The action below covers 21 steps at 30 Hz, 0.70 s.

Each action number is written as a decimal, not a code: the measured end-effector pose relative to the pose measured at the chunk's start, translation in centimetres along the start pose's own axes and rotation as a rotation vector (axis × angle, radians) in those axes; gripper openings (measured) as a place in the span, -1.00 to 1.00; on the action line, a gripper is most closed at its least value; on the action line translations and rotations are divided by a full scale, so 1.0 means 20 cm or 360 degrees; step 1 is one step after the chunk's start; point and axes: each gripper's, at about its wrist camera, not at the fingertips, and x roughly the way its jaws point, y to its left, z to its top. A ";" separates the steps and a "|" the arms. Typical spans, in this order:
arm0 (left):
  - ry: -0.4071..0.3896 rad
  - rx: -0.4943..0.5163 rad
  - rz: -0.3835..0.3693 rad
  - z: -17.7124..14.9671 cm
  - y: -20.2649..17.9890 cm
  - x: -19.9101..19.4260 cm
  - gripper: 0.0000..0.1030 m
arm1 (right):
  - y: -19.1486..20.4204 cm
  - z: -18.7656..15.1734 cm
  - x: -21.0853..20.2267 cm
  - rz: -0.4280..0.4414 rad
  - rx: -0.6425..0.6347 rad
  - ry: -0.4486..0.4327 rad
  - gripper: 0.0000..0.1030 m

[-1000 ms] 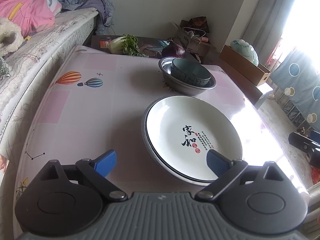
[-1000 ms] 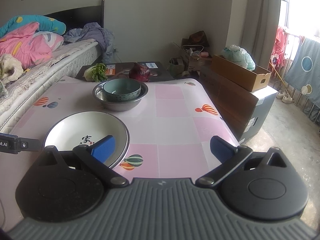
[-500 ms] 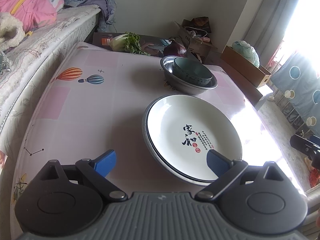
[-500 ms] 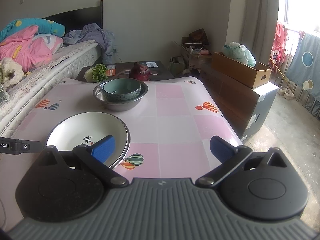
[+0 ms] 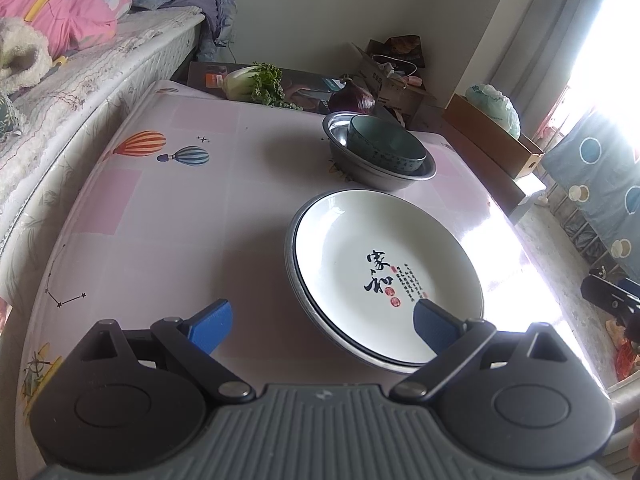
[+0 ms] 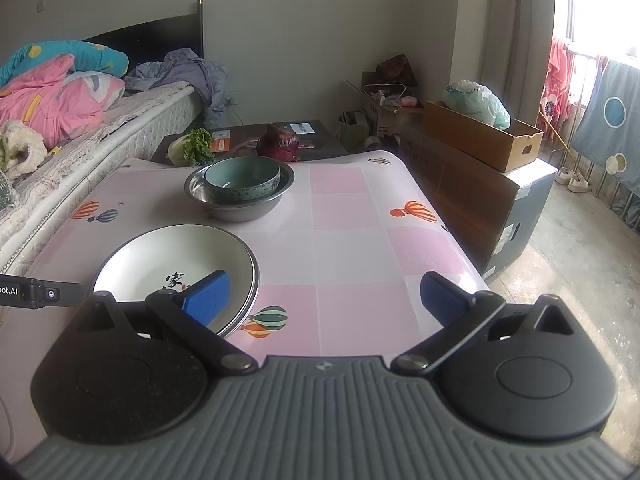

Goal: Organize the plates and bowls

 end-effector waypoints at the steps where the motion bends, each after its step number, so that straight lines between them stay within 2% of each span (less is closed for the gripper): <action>1: 0.0000 0.0000 0.0001 0.00 0.00 0.00 0.90 | 0.00 0.00 0.00 0.0000 0.0004 0.0001 0.98; 21: 0.0007 -0.0016 0.0000 0.00 0.01 0.01 0.90 | -0.01 0.01 0.00 0.0009 0.0024 0.0010 0.98</action>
